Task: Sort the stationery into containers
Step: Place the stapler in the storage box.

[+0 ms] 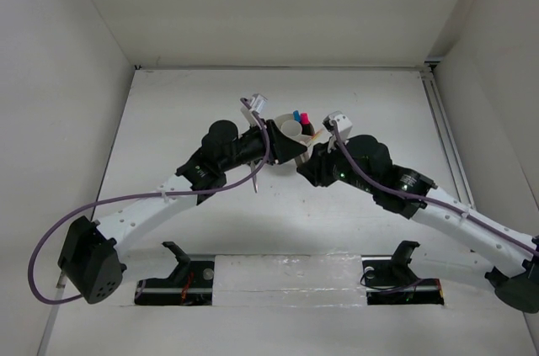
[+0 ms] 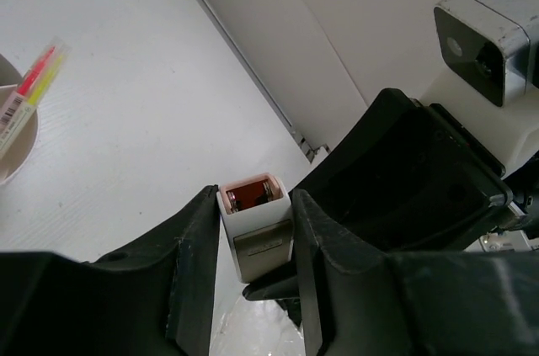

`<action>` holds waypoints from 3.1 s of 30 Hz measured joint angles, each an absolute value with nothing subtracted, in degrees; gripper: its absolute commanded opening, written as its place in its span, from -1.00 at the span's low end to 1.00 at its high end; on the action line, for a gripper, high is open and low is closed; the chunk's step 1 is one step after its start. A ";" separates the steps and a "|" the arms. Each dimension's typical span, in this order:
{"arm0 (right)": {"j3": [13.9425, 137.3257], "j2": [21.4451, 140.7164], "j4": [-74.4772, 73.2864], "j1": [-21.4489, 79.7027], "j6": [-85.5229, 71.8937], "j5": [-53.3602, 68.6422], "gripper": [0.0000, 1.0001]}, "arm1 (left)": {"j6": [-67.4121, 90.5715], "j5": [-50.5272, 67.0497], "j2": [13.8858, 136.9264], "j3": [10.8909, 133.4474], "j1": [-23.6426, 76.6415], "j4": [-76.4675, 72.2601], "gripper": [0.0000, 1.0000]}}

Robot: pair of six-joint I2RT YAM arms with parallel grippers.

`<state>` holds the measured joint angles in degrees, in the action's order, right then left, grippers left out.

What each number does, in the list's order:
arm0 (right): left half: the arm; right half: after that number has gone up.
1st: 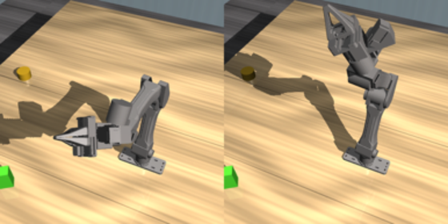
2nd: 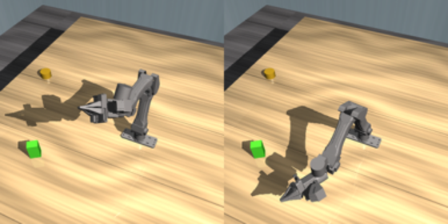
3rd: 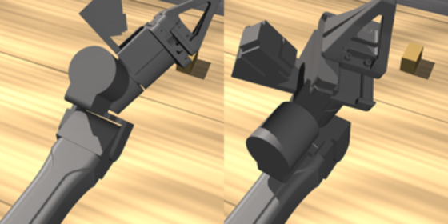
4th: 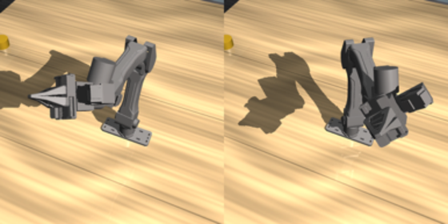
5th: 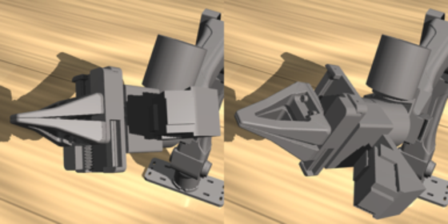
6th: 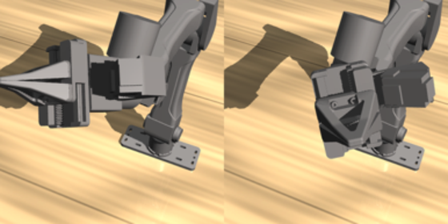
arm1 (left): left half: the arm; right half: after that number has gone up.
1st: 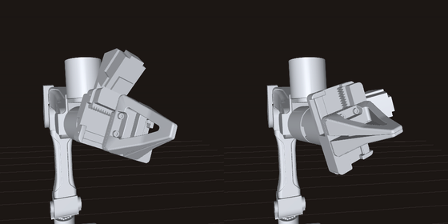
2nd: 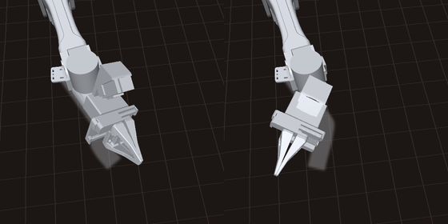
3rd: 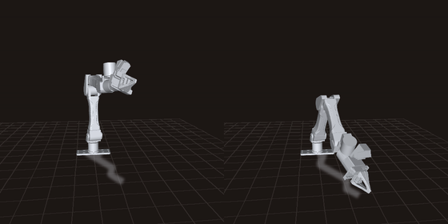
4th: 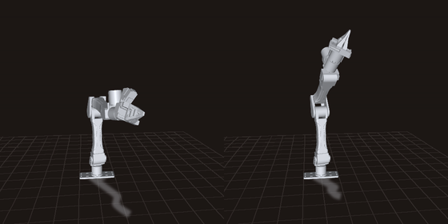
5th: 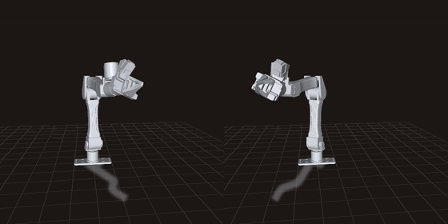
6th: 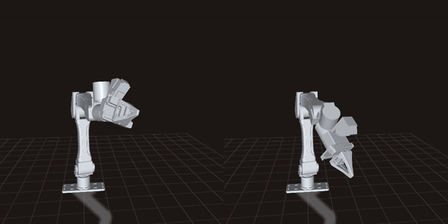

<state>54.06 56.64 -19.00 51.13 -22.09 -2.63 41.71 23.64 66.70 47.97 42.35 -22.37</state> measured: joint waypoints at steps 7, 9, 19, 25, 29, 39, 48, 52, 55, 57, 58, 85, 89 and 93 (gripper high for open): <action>55.46 58.92 -19.75 51.79 -22.83 -5.72 -0.82 | 41.41 22.72 68.23 48.75 42.15 -21.93 -1.00; 55.46 58.98 -19.88 51.88 -22.92 -6.87 -0.68 | 41.28 22.57 69.12 49.67 42.17 -21.28 -1.00; 55.57 58.02 -19.79 52.23 -23.14 -11.53 0.26 | 39.81 17.08 69.97 51.66 42.65 -16.29 -1.00; 55.61 53.32 -20.45 52.36 -23.14 -15.55 0.28 | 38.09 9.54 70.65 53.45 42.63 -10.13 -1.00; 55.68 50.11 -23.16 52.51 -23.14 -20.10 0.34 | 38.00 -0.08 71.99 57.54 42.68 -5.34 -1.00; 55.57 40.66 -31.11 52.58 -24.45 -26.00 0.34 | 45.65 -28.12 82.67 67.18 42.59 7.05 -1.00; 55.46 37.32 -37.01 52.58 -25.26 -28.10 0.34 | 49.89 -33.95 91.22 73.69 42.61 13.37 -1.00; 55.46 36.34 -37.87 52.58 -25.34 -28.53 0.34 | 51.29 -33.91 91.72 74.19 42.61 13.56 -1.00; 55.46 35.97 -38.24 52.58 -25.47 -28.67 0.34 | 51.81 -33.61 91.83 74.19 42.61 13.45 -1.00; 55.46 35.97 -38.46 52.58 -25.52 -28.71 0.34 | 52.25 -33.23 92.14 74.19 42.61 13.06 -1.00; 55.46 35.99 -38.65 52.58 -25.52 -28.73 0.34 | 52.45 -33.01 92.38 74.19 42.61 12.84 -1.00; 55.46 33.56 -39.64 52.58 -25.56 -28.77 0.34 | 56.16 -30.20 98.54 74.19 42.61 10.98 -0.42; 55.46 33.45 -39.66 52.58 -25.56 -28.77 0.34 | 56.42 -29.98 98.54 74.19 42.61 10.94 -0.15; 55.48 33.30 -39.68 52.58 -25.56 -28.77 0.34 | 56.45 -29.87 98.54 74.22 42.61 10.90 0.07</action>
